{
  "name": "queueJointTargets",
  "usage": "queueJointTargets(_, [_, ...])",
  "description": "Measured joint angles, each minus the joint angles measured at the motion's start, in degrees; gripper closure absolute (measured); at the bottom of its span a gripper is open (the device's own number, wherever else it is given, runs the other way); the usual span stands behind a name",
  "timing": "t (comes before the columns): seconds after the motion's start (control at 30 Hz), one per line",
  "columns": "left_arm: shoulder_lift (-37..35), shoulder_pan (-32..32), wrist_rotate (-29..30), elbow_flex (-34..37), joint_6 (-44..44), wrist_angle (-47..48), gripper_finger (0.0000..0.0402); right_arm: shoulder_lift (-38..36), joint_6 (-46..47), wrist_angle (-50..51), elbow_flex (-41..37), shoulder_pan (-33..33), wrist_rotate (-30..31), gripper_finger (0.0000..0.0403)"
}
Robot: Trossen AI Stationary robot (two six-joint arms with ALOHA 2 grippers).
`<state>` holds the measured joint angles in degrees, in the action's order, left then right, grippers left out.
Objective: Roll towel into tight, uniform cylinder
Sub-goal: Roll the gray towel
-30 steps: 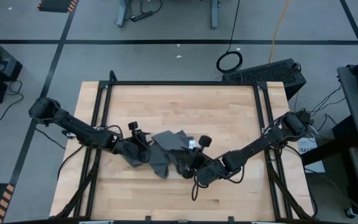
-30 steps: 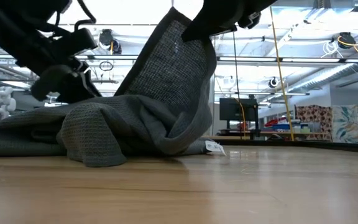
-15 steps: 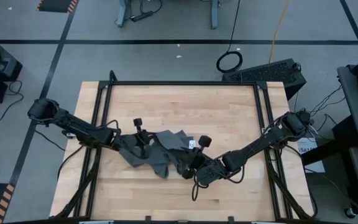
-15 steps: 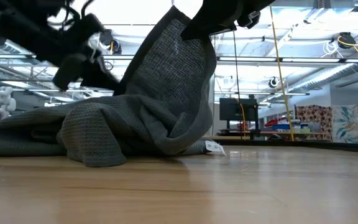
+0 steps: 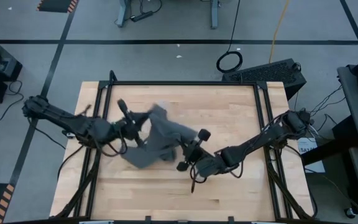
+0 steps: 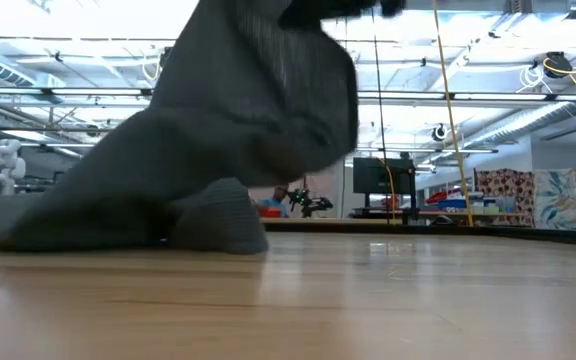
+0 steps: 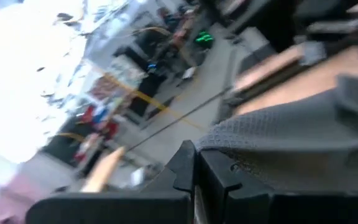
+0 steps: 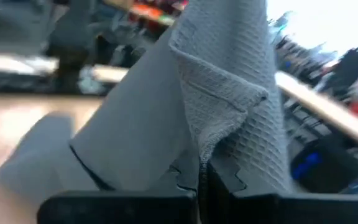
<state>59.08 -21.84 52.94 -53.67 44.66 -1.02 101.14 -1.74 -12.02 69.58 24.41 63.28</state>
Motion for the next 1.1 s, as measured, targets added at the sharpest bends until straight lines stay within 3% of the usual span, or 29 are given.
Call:
queueJointTargets(0.17, [0.3, -1.4, 3.7, -8.3, 8.3, -0.1, 0.0391, -3.5, -15.0, -0.2, 6.6, 0.2, 6.5, 0.0402])
queueJointTargets(0.3, [0.1, -1.6, 6.8, -12.2, 7.5, 0.4, 0.0391, -6.7, -20.3, -0.4, 10.4, 0.5, 6.9, 0.0402])
queueJointTargets(0.4, [0.0, -2.3, 7.4, -12.5, -0.4, 8.1, 0.0391, -8.3, -17.6, 2.6, 10.6, 1.2, 5.2, 0.0402])
queueJointTargets(0.5, [0.2, -3.0, 6.6, -12.4, -13.7, 23.1, 0.0391, -7.9, -9.2, 11.4, 10.4, 2.6, 1.9, 0.0402])
queueJointTargets(0.6, [0.6, -2.8, 1.1, -12.4, -29.9, 37.3, 0.0391, -6.8, 2.4, 21.1, 10.4, 3.2, -0.4, 0.0402])
queueJointTargets(0.73, [2.1, -2.7, -7.4, -12.4, -45.3, 47.4, 0.0391, -5.1, 7.4, 29.0, 10.3, 3.0, -0.4, 0.0402])
queueJointTargets(0.87, [5.2, -2.7, -10.9, -12.4, -50.5, 49.6, 0.0391, -4.9, 9.1, 30.4, 10.3, 2.5, -0.4, 0.0402])
queueJointTargets(1.1, [14.0, -2.7, -11.7, -12.4, -53.8, 51.3, 0.0368, -4.9, 10.7, 31.9, 10.4, 1.1, -0.4, 0.0402])
